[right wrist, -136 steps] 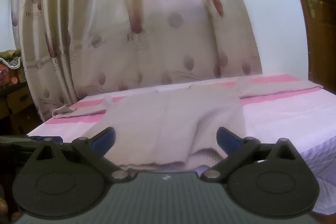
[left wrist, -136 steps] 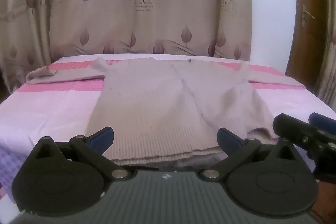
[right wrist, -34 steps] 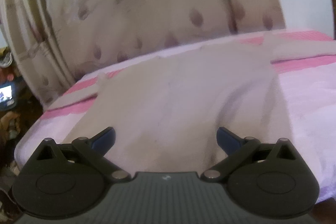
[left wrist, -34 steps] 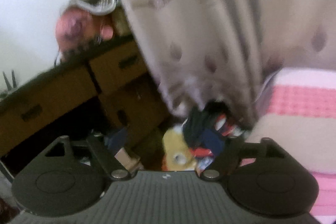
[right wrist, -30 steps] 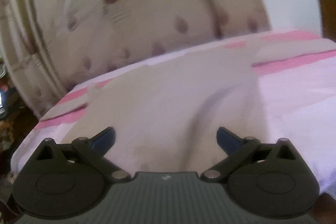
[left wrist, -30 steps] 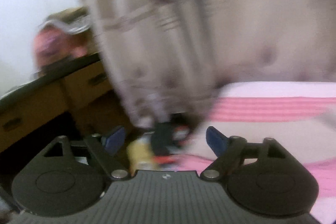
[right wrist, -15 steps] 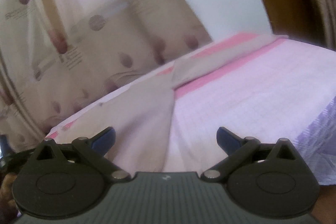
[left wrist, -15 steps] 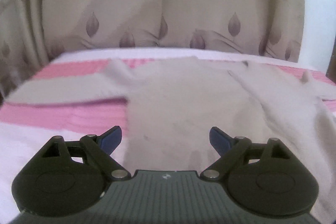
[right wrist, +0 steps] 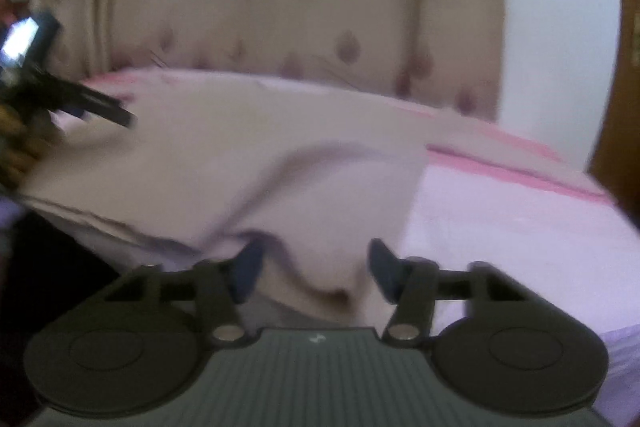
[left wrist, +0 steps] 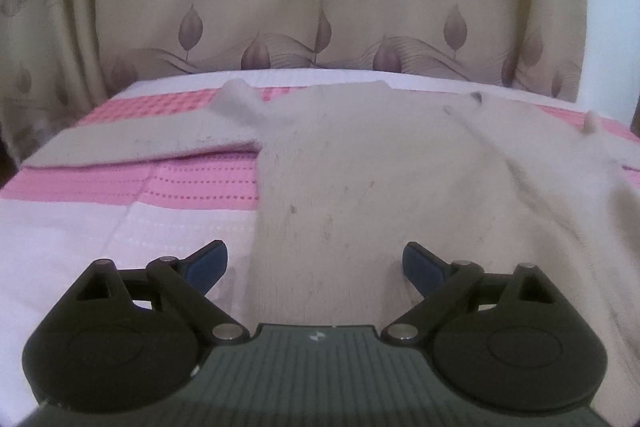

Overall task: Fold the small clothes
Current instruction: 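Close the right tool on the sweater sleeve cuff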

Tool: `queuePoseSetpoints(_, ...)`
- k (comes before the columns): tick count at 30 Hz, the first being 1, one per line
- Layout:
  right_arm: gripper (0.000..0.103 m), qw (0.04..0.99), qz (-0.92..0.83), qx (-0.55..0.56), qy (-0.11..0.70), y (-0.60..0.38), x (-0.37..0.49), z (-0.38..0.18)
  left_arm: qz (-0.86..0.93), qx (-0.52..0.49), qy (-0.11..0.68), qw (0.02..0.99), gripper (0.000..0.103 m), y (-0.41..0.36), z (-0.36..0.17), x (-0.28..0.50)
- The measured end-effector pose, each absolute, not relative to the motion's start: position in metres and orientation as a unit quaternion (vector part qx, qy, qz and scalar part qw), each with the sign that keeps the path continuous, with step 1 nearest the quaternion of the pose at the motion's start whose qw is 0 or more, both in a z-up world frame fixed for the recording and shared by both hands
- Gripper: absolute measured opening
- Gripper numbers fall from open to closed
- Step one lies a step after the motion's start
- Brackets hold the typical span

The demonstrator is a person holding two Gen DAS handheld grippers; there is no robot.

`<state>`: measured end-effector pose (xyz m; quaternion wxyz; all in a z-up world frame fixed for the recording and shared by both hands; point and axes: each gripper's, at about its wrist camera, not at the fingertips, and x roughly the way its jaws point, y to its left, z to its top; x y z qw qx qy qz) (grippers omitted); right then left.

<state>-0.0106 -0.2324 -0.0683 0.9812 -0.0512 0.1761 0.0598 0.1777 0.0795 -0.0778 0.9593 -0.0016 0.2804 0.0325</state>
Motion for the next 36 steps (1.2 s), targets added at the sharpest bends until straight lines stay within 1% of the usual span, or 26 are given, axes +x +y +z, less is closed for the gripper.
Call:
queuePoseSetpoints(2,0.055,0.98,0.047,-0.075,0.179,-0.227,-0.006,-0.073,0.037,-0.001,0.284,0.958,0.093,0.08,-0.077,0.178)
queuePoseSetpoints(4,0.054,0.98,0.026,-0.109,0.163,-0.219,-0.011,-0.076,0.037,-0.002,0.289,0.957,0.093,0.082,-0.078,0.179)
queuePoseSetpoints(5,0.052,0.98,0.013,-0.125,0.156,-0.216,-0.01,-0.077,0.037,-0.002,0.292,0.956,0.093,0.082,-0.078,0.179)
queuePoseSetpoints(6,0.041,0.979,-0.003,-0.139,0.147,-0.215,-0.008,-0.078,0.037,0.0,0.293,0.955,0.093,0.082,-0.078,0.179)
queuePoseSetpoints(7,0.033,0.978,-0.021,-0.149,0.141,-0.217,-0.007,-0.079,0.039,0.001,0.292,0.956,0.094,0.082,-0.078,0.179)
queuePoseSetpoints(8,0.02,0.976,-0.056,-0.153,0.148,-0.223,-0.004,-0.079,0.044,0.002,0.292,0.956,0.095,0.081,-0.079,0.179)
queuePoseSetpoints(9,0.018,0.976,-0.075,-0.136,0.151,-0.236,-0.005,-0.077,0.046,0.003,0.291,0.956,0.096,0.081,-0.079,0.178)
queuePoseSetpoints(13,0.018,0.977,-0.123,-0.047,0.166,-0.292,-0.03,-0.076,0.046,-0.007,0.294,0.955,0.098,0.084,-0.08,0.178)
queuePoseSetpoints(15,0.018,0.981,-0.094,-0.008,0.167,-0.307,-0.048,-0.079,0.044,-0.009,0.296,0.954,0.099,0.085,-0.08,0.179)
queuePoseSetpoints(17,0.018,0.978,-0.115,-0.042,0.17,-0.296,-0.057,-0.081,0.047,-0.008,0.298,0.953,0.1,0.084,-0.079,0.18)
queuePoseSetpoints(18,0.018,0.977,-0.117,-0.039,0.175,-0.297,-0.059,-0.082,0.048,-0.007,0.298,0.953,0.1,0.084,-0.079,0.18)
queuePoseSetpoints(20,0.018,0.977,-0.103,0.034,0.184,-0.317,-0.067,-0.083,0.046,-0.007,0.297,0.954,0.1,0.084,-0.079,0.18)
queuePoseSetpoints(21,0.018,0.98,-0.075,0.081,0.168,-0.33,-0.074,-0.083,0.042,-0.007,0.296,0.954,0.1,0.084,-0.079,0.179)
queuePoseSetpoints(22,0.018,0.983,-0.064,0.096,0.145,-0.335,-0.081,-0.08,0.038,-0.006,0.295,0.955,0.1,0.084,-0.079,0.179)
queuePoseSetpoints(24,0.018,0.99,-0.067,0.066,0.102,-0.334,-0.091,-0.068,0.037,0.001,0.296,0.954,0.1,0.082,-0.078,0.179)
queuePoseSetpoints(29,0.019,0.997,0.003,0.028,0.075,-0.321,-0.065,-0.036,0.039,0.012,0.281,0.959,0.1,0.074,-0.064,0.173)
queuePoseSetpoints(32,0.02,0.993,0.043,0.019,0.113,-0.31,-0.03,-0.032,0.032,-0.005,0.262,0.965,0.103,0.069,-0.049,0.171)
queuePoseSetpoints(33,0.02,0.987,0.067,0.026,0.144,-0.31,-0.016,-0.035,0.031,-0.005,0.257,0.966,0.103,0.066,-0.046,0.174)
queuePoseSetpoints(35,0.02,0.974,0.102,0.043,0.197,-0.321,0.006,-0.039,0.032,0.011,0.251,0.967,0.103,0.059,-0.045,0.184)
queuePoseSetpoints(36,0.02,0.972,0.111,0.064,0.197,-0.333,0.009,-0.037,0.036,0.023,0.246,0.968,0.103,0.056,-0.047,0.19)
